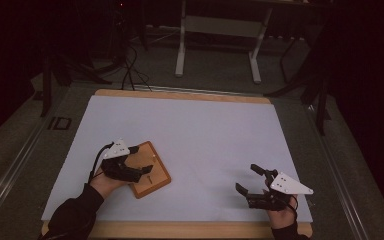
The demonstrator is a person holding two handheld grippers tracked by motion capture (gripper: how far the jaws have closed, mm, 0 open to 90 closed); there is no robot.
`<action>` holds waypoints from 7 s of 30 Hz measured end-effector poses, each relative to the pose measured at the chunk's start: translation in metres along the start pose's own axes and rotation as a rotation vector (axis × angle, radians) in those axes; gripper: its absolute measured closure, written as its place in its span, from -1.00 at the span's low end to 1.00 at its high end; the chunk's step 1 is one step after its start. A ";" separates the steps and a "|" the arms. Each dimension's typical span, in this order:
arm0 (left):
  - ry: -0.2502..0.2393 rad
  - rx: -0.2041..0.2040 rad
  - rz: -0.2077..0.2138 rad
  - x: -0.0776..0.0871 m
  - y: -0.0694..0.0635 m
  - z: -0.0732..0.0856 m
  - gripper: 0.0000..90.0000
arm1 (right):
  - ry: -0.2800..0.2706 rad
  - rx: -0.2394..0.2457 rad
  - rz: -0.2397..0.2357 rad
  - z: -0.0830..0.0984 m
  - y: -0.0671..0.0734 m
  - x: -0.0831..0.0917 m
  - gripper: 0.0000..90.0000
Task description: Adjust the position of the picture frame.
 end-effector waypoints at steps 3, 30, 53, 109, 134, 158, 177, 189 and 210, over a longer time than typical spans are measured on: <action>0.019 0.000 0.002 -0.008 0.002 0.002 -0.67 | -0.001 0.001 0.004 0.000 -0.001 0.000 -0.68; 0.090 -0.044 0.047 -0.046 0.004 0.013 0.64 | 0.027 -0.022 -0.010 0.005 -0.003 0.000 -0.68; 0.089 -0.060 0.048 -0.051 0.002 0.015 0.87 | 0.047 -0.032 -0.023 0.007 -0.002 -0.002 -0.68; -0.062 -0.118 0.130 -0.040 -0.011 -0.071 0.89 | 0.021 -0.055 -0.022 0.004 -0.005 0.002 -0.68; 0.019 -0.194 0.237 -0.128 -0.049 -0.102 0.89 | -0.014 -0.069 -0.014 -0.001 -0.010 0.011 -0.68; 0.084 -0.208 0.245 -0.173 -0.065 -0.098 0.89 | -0.013 -0.069 -0.016 -0.001 -0.010 0.012 -0.68; 0.138 -0.211 0.256 -0.195 -0.075 -0.087 0.88 | -0.008 -0.069 -0.018 -0.001 -0.010 0.011 -0.68; 0.136 -0.182 0.281 -0.187 -0.073 -0.088 0.79 | -0.008 -0.071 -0.019 0.000 -0.009 0.011 -0.68; 0.110 -0.178 0.228 -0.184 -0.043 -0.102 1.00 | -0.001 -0.075 -0.020 0.001 -0.010 0.009 -0.68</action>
Point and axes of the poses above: each handheld gripper's, and its own axes: x roughly backward along the jaws, z roughly out of its underside, y roughly to its left, the point moved 9 cm from there along -x, roughly forward along the jaws, and after that the axes turned 14 degrees about -x, right-handed, at the moved point
